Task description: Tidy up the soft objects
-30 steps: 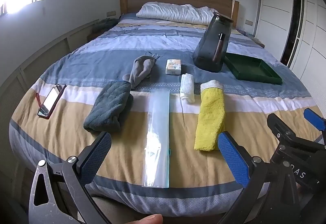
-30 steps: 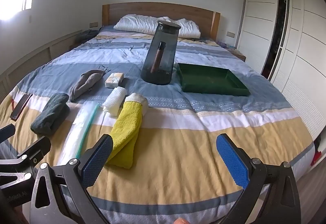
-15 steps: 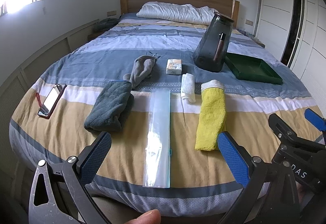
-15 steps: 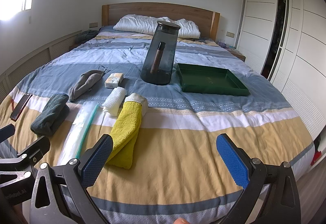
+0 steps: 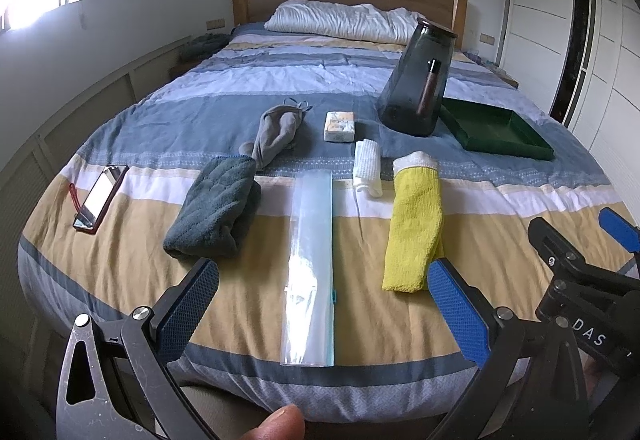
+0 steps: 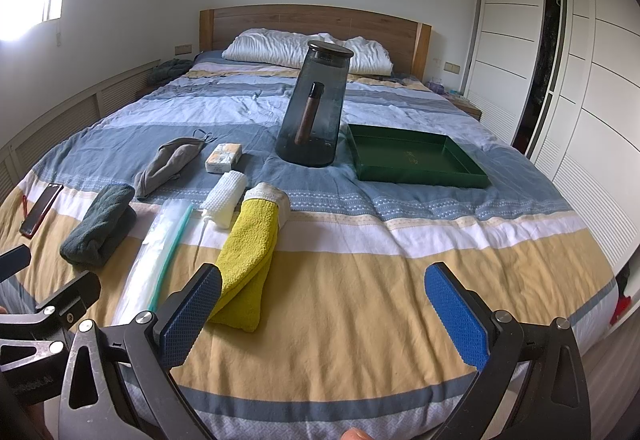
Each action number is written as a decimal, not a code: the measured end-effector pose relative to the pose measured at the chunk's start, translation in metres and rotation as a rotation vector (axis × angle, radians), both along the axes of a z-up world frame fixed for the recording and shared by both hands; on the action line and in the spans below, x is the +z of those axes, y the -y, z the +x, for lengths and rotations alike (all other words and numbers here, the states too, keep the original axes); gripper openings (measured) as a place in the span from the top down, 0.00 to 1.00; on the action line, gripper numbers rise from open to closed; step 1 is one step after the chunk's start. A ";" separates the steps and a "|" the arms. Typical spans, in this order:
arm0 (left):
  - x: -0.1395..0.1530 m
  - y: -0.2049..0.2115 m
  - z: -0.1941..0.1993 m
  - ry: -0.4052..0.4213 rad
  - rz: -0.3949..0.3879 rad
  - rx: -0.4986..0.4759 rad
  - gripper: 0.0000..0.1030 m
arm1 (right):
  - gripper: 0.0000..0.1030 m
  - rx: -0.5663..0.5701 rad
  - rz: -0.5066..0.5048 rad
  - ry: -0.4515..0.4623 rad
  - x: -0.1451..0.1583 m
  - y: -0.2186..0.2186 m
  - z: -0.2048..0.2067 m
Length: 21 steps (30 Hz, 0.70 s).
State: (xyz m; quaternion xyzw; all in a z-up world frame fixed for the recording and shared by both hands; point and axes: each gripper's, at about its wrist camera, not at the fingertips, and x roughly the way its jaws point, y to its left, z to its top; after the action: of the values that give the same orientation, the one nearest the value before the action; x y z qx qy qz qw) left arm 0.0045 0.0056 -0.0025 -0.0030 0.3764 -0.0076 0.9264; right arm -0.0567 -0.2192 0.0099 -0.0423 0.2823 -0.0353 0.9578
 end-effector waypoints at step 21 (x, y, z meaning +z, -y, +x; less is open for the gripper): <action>-0.003 0.001 0.000 0.009 0.008 0.004 0.01 | 0.00 0.000 0.002 0.000 0.000 0.000 0.000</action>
State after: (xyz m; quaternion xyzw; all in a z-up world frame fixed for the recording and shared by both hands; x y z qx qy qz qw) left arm 0.0047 0.0042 -0.0054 -0.0001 0.3723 -0.0045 0.9281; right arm -0.0570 -0.2194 0.0094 -0.0414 0.2823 -0.0348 0.9578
